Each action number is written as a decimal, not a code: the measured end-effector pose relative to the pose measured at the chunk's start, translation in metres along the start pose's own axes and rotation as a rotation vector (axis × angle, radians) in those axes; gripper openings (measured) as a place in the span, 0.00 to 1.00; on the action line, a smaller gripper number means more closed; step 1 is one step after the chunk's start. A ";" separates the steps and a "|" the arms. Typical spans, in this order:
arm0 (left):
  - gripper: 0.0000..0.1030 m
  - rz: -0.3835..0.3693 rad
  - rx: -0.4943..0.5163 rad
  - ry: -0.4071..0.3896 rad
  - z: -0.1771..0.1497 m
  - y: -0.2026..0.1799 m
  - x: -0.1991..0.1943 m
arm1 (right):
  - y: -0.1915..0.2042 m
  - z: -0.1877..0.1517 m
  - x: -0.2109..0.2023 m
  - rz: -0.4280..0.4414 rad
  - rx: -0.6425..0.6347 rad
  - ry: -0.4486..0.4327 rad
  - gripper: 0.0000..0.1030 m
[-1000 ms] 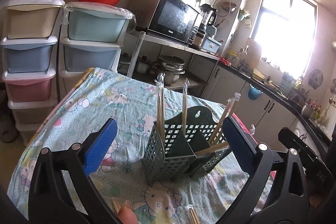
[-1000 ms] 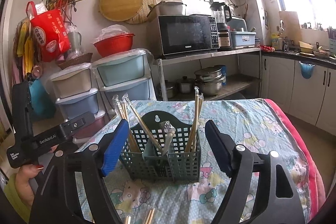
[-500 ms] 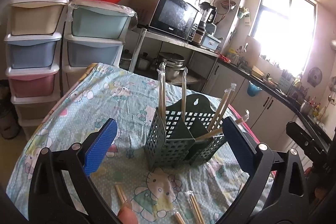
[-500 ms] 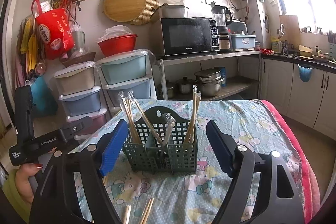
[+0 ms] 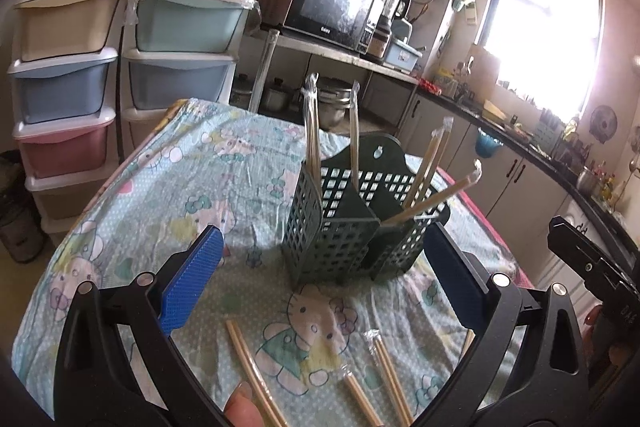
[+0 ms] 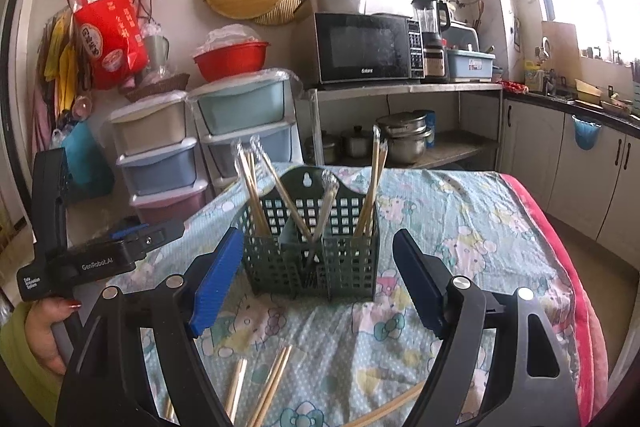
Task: Organize utensils
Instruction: 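Withdraw both open tools from the caddy toward the remaining chopsticks, then lower the left tool onto a loose chopstick while the right tool closes on a wrapped one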
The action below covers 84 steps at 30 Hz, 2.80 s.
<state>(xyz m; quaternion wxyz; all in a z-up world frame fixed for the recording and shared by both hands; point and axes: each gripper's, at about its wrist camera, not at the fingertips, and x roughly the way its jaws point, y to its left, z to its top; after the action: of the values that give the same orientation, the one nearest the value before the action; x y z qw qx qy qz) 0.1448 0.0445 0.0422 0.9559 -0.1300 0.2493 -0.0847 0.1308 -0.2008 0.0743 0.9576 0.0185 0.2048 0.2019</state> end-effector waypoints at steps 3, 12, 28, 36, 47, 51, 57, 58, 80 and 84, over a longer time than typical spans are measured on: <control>0.90 0.006 0.002 0.021 -0.006 0.002 0.003 | 0.001 -0.006 0.002 0.005 -0.006 0.022 0.73; 0.90 0.020 0.016 0.075 -0.022 0.008 0.011 | 0.007 -0.019 0.012 0.024 -0.033 0.089 0.73; 0.90 0.075 0.017 0.174 -0.046 0.030 0.021 | 0.020 -0.043 0.034 0.061 -0.050 0.193 0.73; 0.90 0.075 0.015 0.239 -0.057 0.039 0.030 | 0.022 -0.054 0.045 0.073 -0.048 0.248 0.73; 0.90 0.035 0.010 0.308 -0.071 0.043 0.043 | 0.026 -0.066 0.059 0.092 -0.051 0.311 0.73; 0.90 0.033 -0.006 0.323 -0.073 0.046 0.049 | 0.027 -0.072 0.066 0.103 -0.052 0.335 0.73; 0.73 0.024 -0.052 0.355 -0.076 0.056 0.060 | 0.029 -0.077 0.077 0.111 -0.051 0.372 0.73; 0.70 0.022 -0.060 0.361 -0.076 0.057 0.062 | 0.029 -0.078 0.079 0.110 -0.051 0.379 0.73; 0.57 0.063 -0.051 0.389 -0.070 0.067 0.088 | 0.040 -0.095 0.134 0.109 -0.064 0.517 0.72; 0.49 0.072 -0.061 0.381 -0.069 0.070 0.089 | 0.046 -0.095 0.145 0.103 -0.066 0.527 0.61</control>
<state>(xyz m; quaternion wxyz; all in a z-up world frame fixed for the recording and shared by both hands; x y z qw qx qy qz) 0.1941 0.0763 -0.0771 0.8894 -0.1314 0.4328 -0.0661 0.1964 -0.1059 -0.0629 0.8598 -0.0557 0.4391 0.2546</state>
